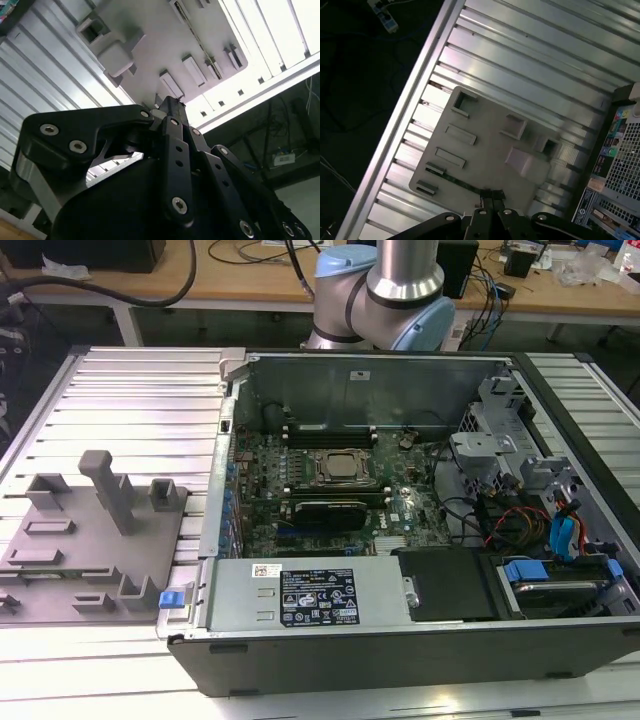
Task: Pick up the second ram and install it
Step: 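Pick up the second ram and move it above second insertion slot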
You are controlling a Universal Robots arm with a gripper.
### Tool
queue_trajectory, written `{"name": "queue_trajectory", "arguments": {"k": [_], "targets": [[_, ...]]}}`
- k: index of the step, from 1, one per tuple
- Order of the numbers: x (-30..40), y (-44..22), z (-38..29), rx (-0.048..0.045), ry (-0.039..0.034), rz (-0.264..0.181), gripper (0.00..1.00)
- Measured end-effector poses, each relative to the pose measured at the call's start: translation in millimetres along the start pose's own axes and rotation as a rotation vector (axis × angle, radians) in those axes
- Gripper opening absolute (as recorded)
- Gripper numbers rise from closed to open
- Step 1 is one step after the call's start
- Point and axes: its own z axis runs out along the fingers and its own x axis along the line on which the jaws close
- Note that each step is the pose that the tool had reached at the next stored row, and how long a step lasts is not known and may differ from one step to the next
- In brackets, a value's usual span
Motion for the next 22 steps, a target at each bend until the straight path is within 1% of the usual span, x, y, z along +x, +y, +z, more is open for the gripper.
{"name": "queue_trajectory", "arguments": {"k": [1, 3, 4, 6, 8, 15, 17, 22], "targets": [[0.0, 0.0, 0.0, -0.0004, 0.0008, -0.019, 0.11], [0.0, 0.0, 0.0, -0.0009, 0.0017, -0.041, 0.11], [0.0, 0.0, 0.0, -0.0015, 0.0027, -0.065, 0.11], [0.0, 0.0, 0.0, -0.0023, 0.0041, -0.099, 0.11], [0.0, 0.0, 0.0, -0.0027, 0.0049, -0.119, 0.11], [0.0, 0.0, 0.0, -0.0053, 0.0096, -0.232, 0.11], [0.0, 0.0, 0.0, -0.0058, 0.0104, -0.253, 0.11], [0.0, 0.0, 0.0, -0.0081, 0.0146, -0.353, 0.11]]}}
